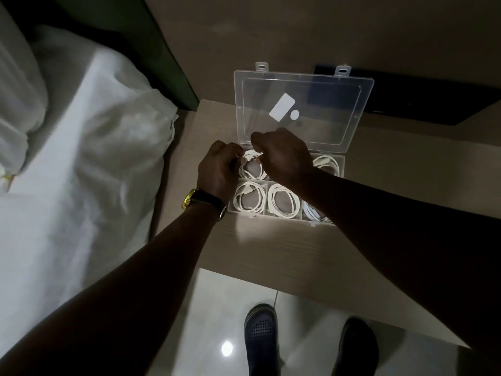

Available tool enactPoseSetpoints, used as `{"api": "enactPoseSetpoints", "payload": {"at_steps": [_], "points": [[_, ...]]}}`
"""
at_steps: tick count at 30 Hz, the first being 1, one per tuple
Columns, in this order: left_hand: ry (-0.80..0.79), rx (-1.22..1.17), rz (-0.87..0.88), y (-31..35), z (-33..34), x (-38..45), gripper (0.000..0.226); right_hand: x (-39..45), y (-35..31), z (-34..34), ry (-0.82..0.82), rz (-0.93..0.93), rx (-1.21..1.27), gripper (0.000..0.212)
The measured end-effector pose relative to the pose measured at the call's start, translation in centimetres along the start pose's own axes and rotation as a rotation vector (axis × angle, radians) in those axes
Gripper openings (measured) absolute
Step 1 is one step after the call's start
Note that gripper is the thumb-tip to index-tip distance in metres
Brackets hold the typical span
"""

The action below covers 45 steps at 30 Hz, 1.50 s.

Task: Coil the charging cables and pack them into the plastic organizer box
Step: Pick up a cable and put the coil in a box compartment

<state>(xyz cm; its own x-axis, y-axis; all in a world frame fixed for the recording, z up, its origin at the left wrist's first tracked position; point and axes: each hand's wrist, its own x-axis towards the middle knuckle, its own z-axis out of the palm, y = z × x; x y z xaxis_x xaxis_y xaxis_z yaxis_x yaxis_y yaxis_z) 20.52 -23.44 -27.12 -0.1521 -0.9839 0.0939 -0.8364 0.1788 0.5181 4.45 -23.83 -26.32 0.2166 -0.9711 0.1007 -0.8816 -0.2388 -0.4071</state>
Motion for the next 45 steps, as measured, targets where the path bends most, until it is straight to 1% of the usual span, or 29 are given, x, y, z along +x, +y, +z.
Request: {"api": "enactPoseSetpoints", "payload": {"at_steps": [3,6,8,12,14,20,24,27,29,30,32,34,36,40,42,43,45], "points": [[-0.011,-0.02,0.034,-0.6,0.0,-0.2,0.01,-0.2,0.0,-0.3,-0.019,-0.074,-0.1,0.015],[-0.084,0.024,0.076,-1.1,0.1,-1.3,0.021,-0.4,0.3,-0.5,-0.069,-0.182,-0.26,0.022],[-0.125,0.06,0.066,-0.9,0.1,-1.6,0.027,-0.8,0.4,-0.5,-0.107,-0.23,-0.321,0.025],[-0.207,0.095,0.014,-0.1,0.5,-1.7,0.033,-1.7,0.2,-0.2,-0.192,-0.254,-0.349,0.024],[-0.215,0.084,-0.032,0.3,0.6,-1.6,0.033,-2.0,0.0,-0.2,-0.207,-0.236,-0.37,0.022],[-0.256,0.187,-0.127,1.5,0.2,0.7,0.02,-0.8,-2.2,0.2,-0.243,-0.071,-0.342,0.02],[-0.25,0.18,-0.147,1.8,0.6,0.9,0.022,-1.2,-1.8,-0.3,-0.253,-0.053,-0.304,0.021],[-0.229,0.128,-0.146,1.1,0.6,0.3,0.025,-1.7,-1.4,-0.8,-0.199,-0.041,-0.225,0.024],[-0.212,0.123,-0.103,0.8,0.5,-0.2,0.024,-2.3,-1.1,-1.0,-0.166,-0.018,-0.18,0.027],[-0.193,0.117,-0.08,0.7,0.5,-0.4,0.024,-2.5,-0.9,-1.1,-0.15,-0.01,-0.164,0.025],[-0.13,0.098,-0.055,0.4,0.4,-0.8,0.025,-2.8,-0.6,-1.4,-0.116,-0.001,-0.117,0.022],[-0.057,0.088,-0.041,0.1,0.3,-1.0,0.022,-3.0,-0.1,-2.1,-0.011,0.038,0.026,0.021],[-0.028,0.078,-0.026,0.0,0.2,-1.0,0.019,-3.3,0.8,-3.2,0.115,0.147,0.177,0.019],[0.009,0.03,0.011,0.1,0.4,-1.3,0.019,-4.6,2.9,-5.7,0.295,0.428,0.44,0.023],[0.054,-0.007,-0.021,0.1,0.5,-1.3,0.018,-4.9,3.7,-6.4,0.327,0.576,0.572,0.02],[0.07,-0.029,-0.041,0.1,0.6,-1.3,0.017,-5.0,4.0,-6.7,0.327,0.617,0.625,0.019],[0.078,-0.079,-0.065,0.3,0.5,-1.3,0.016,-5.1,4.2,-7.0,0.345,0.637,0.683,0.019]]}}
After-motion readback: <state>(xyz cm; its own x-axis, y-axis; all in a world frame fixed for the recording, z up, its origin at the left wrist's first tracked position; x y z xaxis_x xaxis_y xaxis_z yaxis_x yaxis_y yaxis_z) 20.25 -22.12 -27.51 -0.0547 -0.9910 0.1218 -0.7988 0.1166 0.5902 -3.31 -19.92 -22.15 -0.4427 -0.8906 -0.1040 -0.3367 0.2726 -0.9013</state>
